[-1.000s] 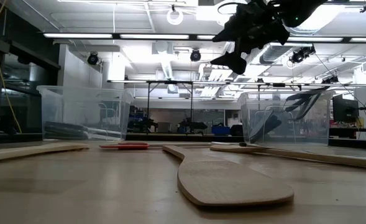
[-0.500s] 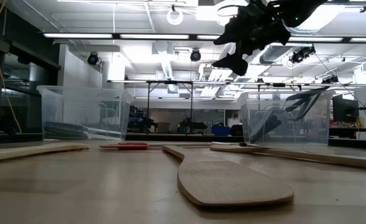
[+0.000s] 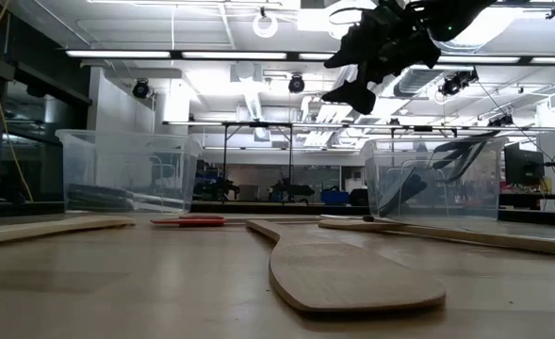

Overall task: Pick & Place Kitchen Items
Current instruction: Put the brown serving spoon into the bottom transparent bin

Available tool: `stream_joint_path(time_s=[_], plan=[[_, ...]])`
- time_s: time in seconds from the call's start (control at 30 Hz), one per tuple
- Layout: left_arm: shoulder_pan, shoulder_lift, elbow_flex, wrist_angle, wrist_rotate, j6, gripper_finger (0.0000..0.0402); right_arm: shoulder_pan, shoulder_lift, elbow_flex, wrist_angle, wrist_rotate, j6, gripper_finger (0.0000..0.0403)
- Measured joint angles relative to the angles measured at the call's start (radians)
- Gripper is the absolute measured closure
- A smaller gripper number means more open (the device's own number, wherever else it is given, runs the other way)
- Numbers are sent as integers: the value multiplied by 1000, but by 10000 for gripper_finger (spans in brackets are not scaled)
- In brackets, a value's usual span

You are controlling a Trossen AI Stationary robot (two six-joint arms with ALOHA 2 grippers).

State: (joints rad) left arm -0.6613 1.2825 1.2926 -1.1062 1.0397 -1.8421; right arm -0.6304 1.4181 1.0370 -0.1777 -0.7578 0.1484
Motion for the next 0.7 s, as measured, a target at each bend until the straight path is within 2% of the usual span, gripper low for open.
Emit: stream_joint_path(time_s=[0.13,0.5,0.7], plan=[[0,39,0,-35,-9,13,319,0,0,0,-1,0,-14,78],[0,95,0,-67,-113,58,317,0,0,0,0,0,-19,78],[0,96,0,-79,-158,67,277,0,0,0,0,0,-19,78]])
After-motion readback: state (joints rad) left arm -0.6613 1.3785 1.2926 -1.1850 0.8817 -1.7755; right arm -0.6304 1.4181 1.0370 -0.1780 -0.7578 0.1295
